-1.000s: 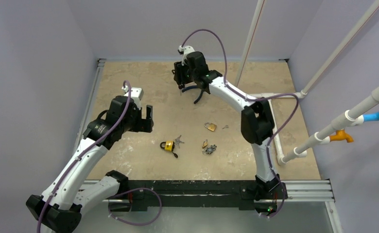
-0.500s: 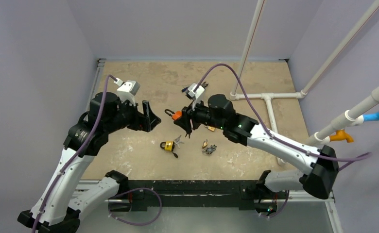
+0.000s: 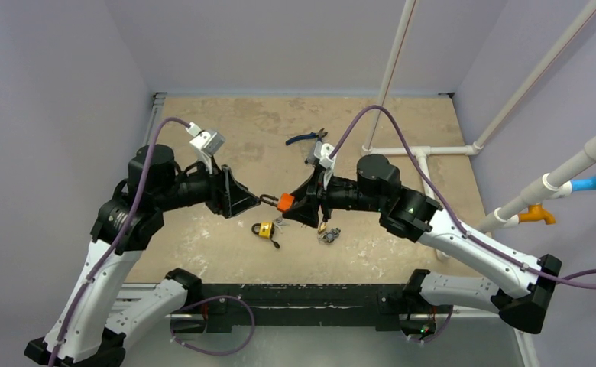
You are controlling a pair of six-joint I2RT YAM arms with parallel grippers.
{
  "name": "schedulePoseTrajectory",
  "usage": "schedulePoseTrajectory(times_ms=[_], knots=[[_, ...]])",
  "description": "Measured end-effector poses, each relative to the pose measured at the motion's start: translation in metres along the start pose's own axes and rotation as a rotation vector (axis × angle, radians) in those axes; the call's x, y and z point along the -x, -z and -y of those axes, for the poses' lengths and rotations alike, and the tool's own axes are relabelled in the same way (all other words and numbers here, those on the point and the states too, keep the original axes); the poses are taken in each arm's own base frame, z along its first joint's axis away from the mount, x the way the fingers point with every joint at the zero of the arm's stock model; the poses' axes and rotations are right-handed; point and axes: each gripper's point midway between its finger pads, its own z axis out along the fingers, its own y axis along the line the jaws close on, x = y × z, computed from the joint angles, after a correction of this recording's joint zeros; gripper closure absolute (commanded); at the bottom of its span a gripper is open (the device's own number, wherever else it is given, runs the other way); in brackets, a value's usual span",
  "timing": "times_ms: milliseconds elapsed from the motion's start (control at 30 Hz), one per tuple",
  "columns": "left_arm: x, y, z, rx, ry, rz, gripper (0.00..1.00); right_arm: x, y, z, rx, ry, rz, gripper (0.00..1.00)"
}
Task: Lock with the key
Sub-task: Pick up the lock from the center of the board, then lock the lock.
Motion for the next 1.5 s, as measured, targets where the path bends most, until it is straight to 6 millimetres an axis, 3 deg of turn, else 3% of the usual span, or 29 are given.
schedulePoseTrajectory(times_ms=[200, 433, 600, 900, 1233, 1367, 1433, 1500], knots=[[0.008, 0.025, 0.037, -0.156, -0.177, 0.091, 0.40, -0.009, 0.007, -0.032, 0.166, -0.041, -0.063, 0.95], [0.005, 0.039, 0.074, -0.367, -0.298, 0.085, 0.42, 0.011, 0.021, -0.068, 0.346, -0.066, -0.049, 0.95], [-0.002, 0.037, 0.086, -0.468, -0.310, 0.030, 0.47, 0.024, 0.028, -0.083, 0.419, -0.078, -0.032, 0.95], [-0.012, 0.042, 0.103, -0.565, -0.343, -0.021, 0.63, 0.037, 0.029, -0.087, 0.430, -0.105, 0.006, 0.95], [-0.016, 0.039, 0.102, -0.550, -0.351, -0.044, 0.82, 0.040, 0.024, -0.080, 0.383, -0.118, 0.022, 0.96], [-0.015, 0.036, 0.100, -0.534, -0.346, -0.044, 0.98, 0.040, 0.022, -0.076, 0.365, -0.120, 0.024, 0.96], [-0.014, 0.035, 0.098, -0.519, -0.345, -0.041, 1.00, 0.040, 0.021, -0.074, 0.355, -0.119, 0.024, 0.89], [-0.012, 0.033, 0.096, -0.498, -0.341, -0.036, 1.00, 0.039, 0.020, -0.073, 0.344, -0.117, 0.024, 0.66]])
